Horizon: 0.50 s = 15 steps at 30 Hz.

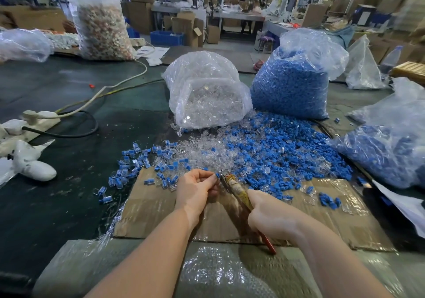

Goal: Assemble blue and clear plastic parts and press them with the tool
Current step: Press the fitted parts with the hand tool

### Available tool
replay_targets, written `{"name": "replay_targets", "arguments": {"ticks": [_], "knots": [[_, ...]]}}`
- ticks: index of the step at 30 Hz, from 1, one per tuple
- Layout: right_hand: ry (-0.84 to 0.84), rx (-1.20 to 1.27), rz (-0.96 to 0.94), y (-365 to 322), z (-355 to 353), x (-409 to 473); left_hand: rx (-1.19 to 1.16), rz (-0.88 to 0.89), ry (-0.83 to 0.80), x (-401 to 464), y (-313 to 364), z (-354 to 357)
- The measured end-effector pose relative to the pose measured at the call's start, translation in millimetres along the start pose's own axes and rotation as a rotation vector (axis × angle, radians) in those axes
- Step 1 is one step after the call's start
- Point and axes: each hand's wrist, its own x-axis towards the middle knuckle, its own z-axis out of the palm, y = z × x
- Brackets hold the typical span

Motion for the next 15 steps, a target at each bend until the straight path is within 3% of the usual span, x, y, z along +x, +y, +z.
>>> {"name": "replay_targets", "arguments": {"ticks": [10, 15], "knots": [[-0.056, 0.122, 0.03, -1.9, -7.7, -3.5, 0.005, 0.009, -0.01, -0.8, 0.1, 0.5], [-0.047, 0.057, 0.01, -3.1, -6.4, -3.9, 0.019, 0.007, -0.004, -1.6, 1.0, 1.0]]}}
